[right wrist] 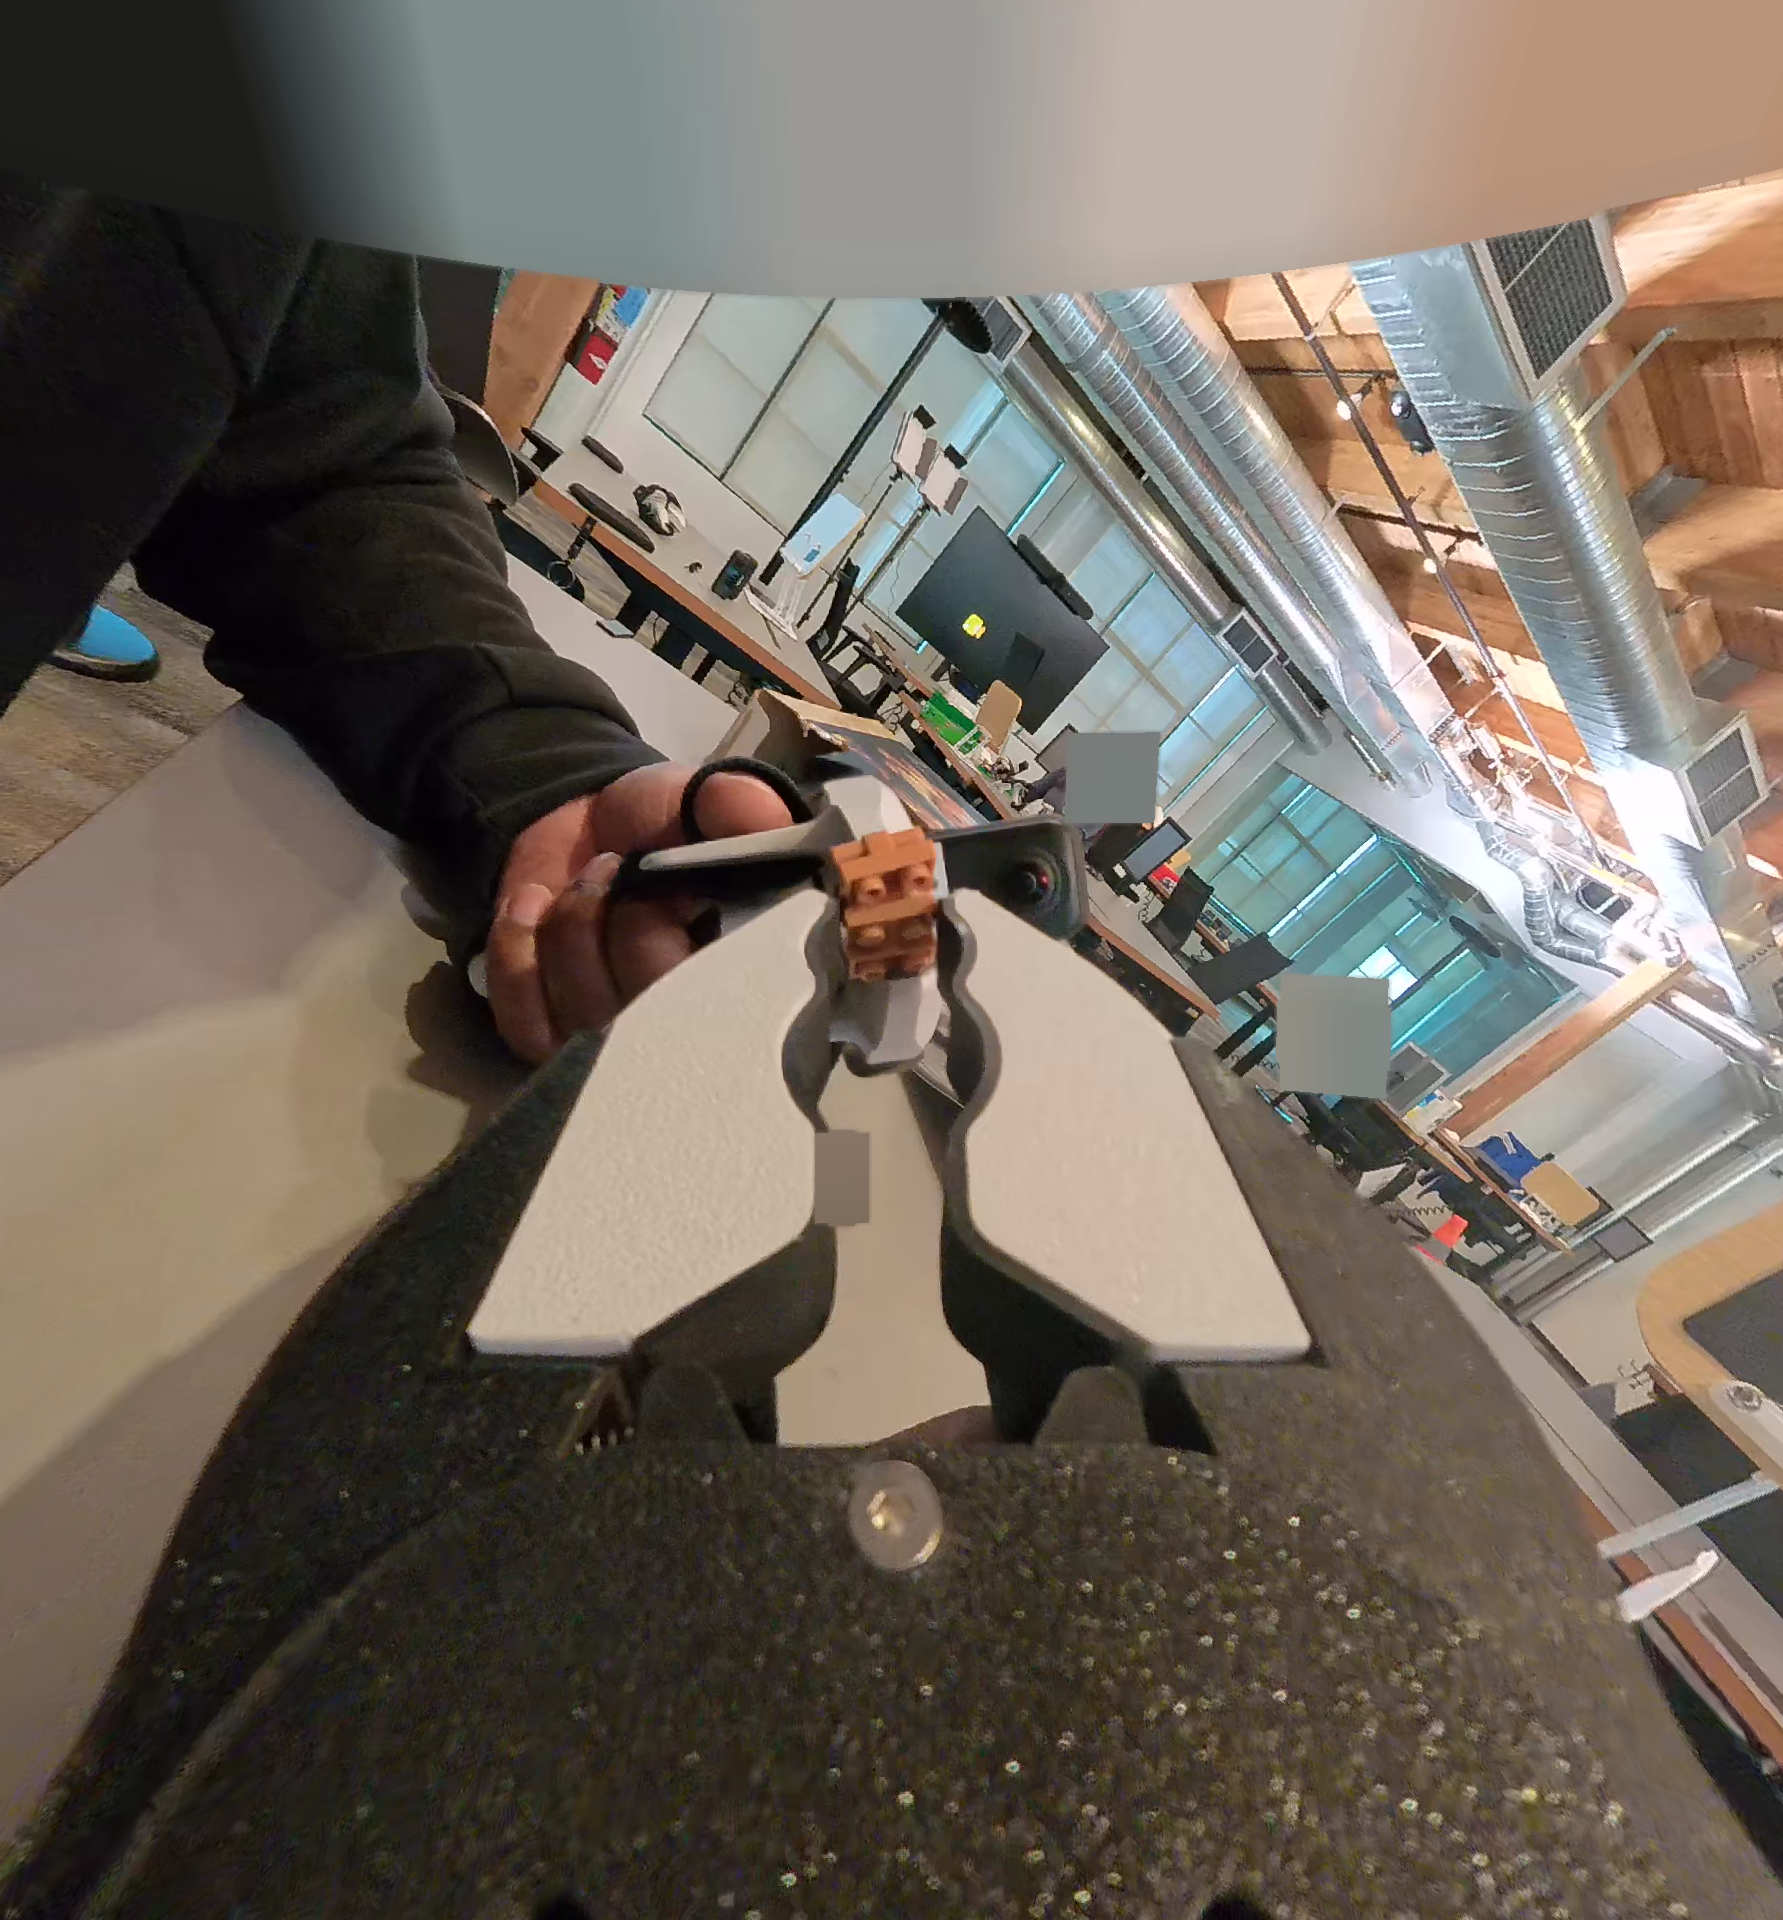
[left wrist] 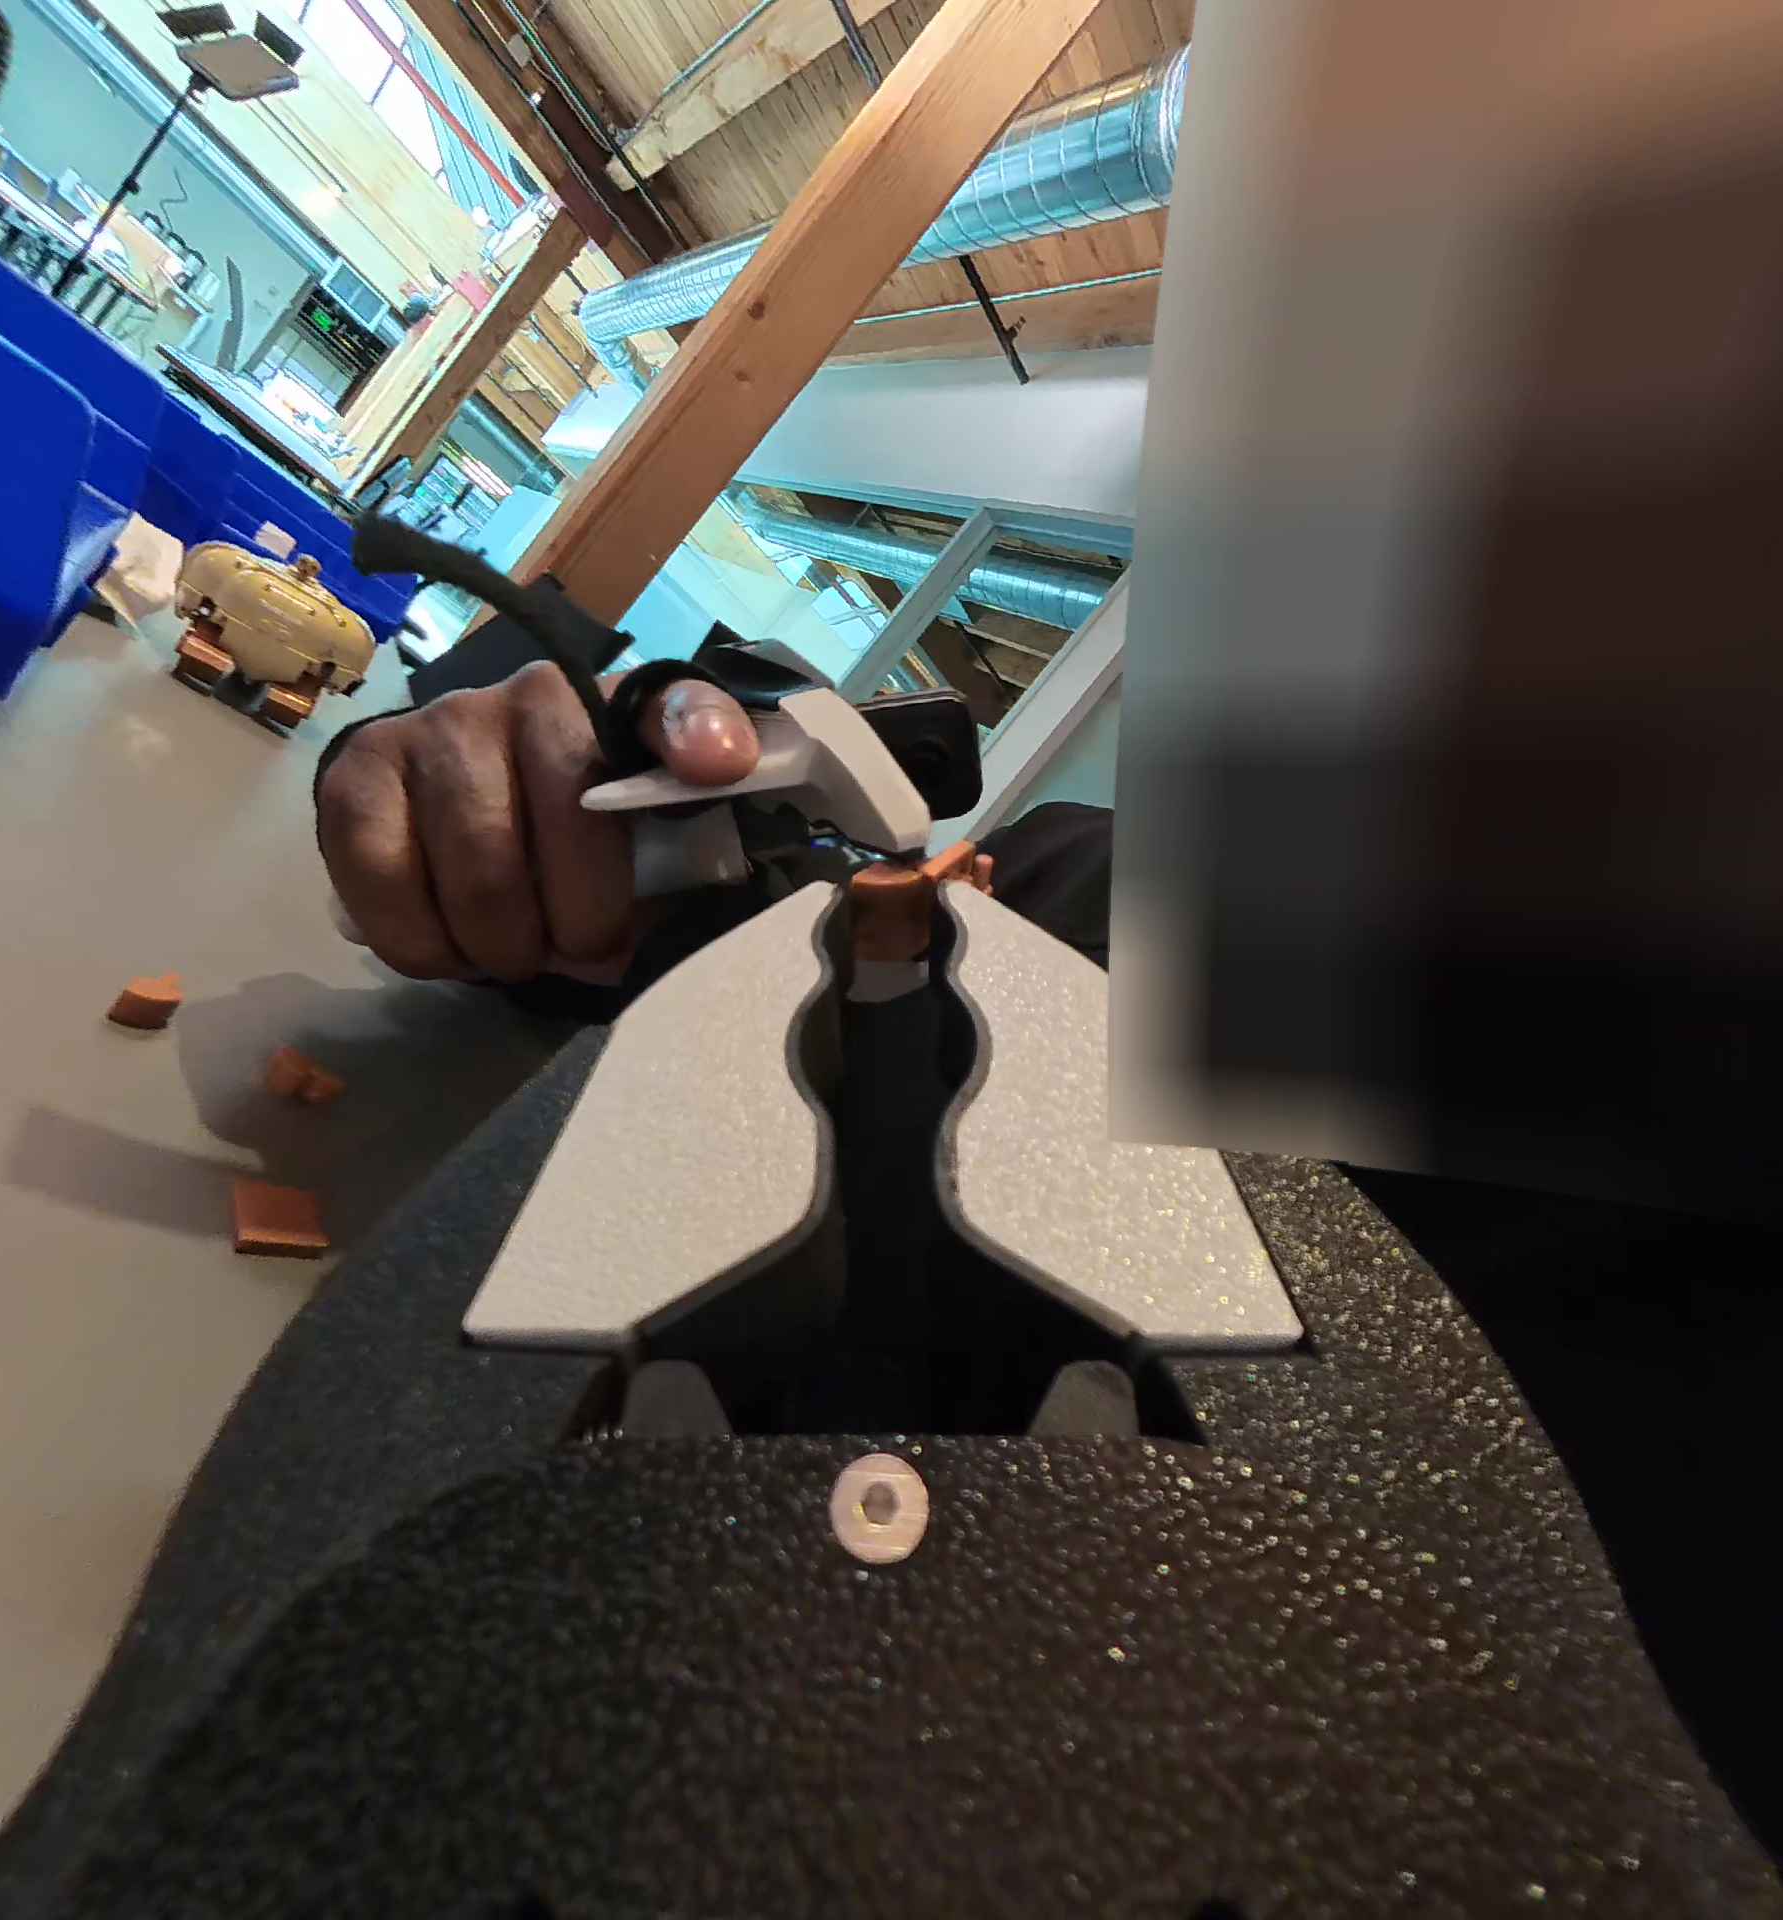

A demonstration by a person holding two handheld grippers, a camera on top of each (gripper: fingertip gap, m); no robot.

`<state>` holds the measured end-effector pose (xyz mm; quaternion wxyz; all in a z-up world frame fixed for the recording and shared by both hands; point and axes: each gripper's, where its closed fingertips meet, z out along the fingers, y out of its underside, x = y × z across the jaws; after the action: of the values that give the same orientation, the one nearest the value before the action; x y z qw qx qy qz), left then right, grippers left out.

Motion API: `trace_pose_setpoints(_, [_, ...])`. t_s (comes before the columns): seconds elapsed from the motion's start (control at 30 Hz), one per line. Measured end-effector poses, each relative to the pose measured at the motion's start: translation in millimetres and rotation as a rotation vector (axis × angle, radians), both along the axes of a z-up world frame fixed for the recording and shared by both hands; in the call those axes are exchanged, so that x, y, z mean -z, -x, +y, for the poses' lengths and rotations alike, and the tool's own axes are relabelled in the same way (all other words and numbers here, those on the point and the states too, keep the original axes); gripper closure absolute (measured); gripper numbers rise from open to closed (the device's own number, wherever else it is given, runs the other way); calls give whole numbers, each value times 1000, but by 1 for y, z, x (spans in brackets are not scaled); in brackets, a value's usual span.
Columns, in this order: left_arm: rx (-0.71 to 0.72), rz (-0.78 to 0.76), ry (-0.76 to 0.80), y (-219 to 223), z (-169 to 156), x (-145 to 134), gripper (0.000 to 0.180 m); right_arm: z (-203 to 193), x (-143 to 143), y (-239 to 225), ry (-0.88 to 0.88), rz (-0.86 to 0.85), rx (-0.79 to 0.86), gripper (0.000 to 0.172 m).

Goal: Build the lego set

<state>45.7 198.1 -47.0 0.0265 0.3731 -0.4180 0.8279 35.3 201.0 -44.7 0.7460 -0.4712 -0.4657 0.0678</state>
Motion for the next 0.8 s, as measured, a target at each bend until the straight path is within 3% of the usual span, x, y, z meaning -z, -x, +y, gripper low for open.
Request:
trace_pose_setpoints(0.37, [-211,-87,-171,-4,16,-4,168,14,6,-10,118,42,55,147])
trace_pose_setpoints(0.6, [-504,-163,-474,-7,40,-4,167,22,4,-15,255,145,53,144])
trace_pose_setpoints(0.8, [-634,-211,-745,-11,40,3,167,25,4,-18,327,191,48,144])
